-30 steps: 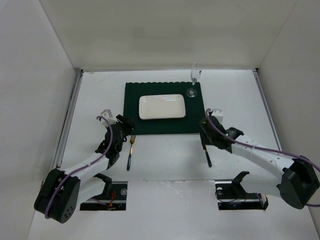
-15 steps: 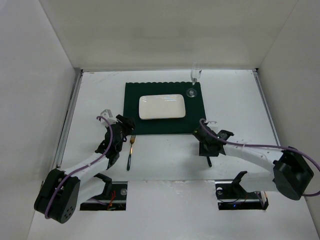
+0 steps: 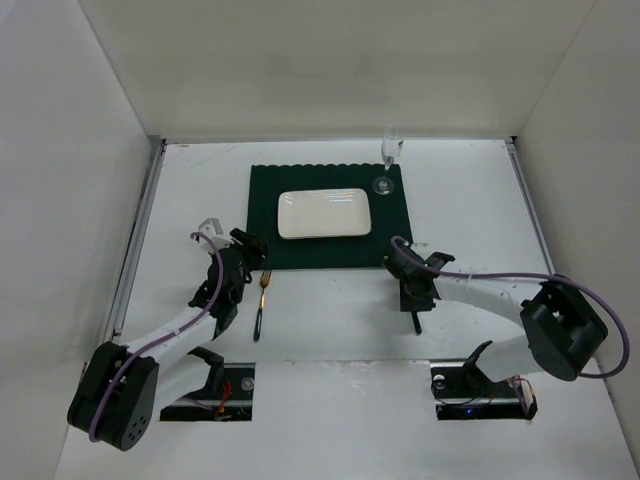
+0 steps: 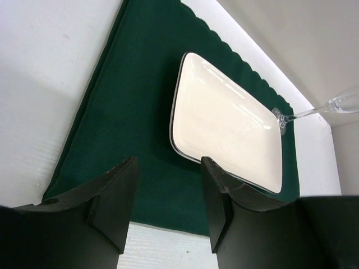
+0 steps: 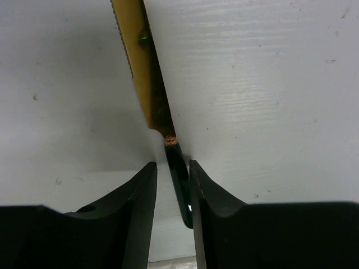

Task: Set the dinner table for one person

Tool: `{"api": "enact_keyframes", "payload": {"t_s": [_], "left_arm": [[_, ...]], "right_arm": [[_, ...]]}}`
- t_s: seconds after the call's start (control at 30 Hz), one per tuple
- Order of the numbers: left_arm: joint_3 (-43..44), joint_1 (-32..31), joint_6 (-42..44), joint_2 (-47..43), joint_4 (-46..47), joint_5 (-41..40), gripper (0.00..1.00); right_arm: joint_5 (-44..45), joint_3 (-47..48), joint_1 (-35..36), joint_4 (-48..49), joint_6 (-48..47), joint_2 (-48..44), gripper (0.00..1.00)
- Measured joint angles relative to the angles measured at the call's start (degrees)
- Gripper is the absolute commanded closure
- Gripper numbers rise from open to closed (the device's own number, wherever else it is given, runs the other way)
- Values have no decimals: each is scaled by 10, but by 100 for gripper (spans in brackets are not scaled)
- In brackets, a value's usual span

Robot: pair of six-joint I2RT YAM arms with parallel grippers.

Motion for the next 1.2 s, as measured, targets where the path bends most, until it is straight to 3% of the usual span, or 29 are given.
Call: {"api": "enact_keyframes", "payload": {"t_s": [0.27, 0.7, 1.0, 1.2], "left_arm": [[0, 8, 0, -6, 0, 0, 53], [0, 7, -2, -5, 0, 0, 53], [0, 7, -2, -5, 0, 0, 53], [0, 7, -2, 3, 0, 0, 53]], "right_arm": [[-18, 26, -3, -1, -25, 31, 91], [-33, 61, 26, -77, -8, -77, 93], [-31, 99, 47, -76, -14, -69, 93], [-32, 136, -30, 6, -68, 6, 93]]}}
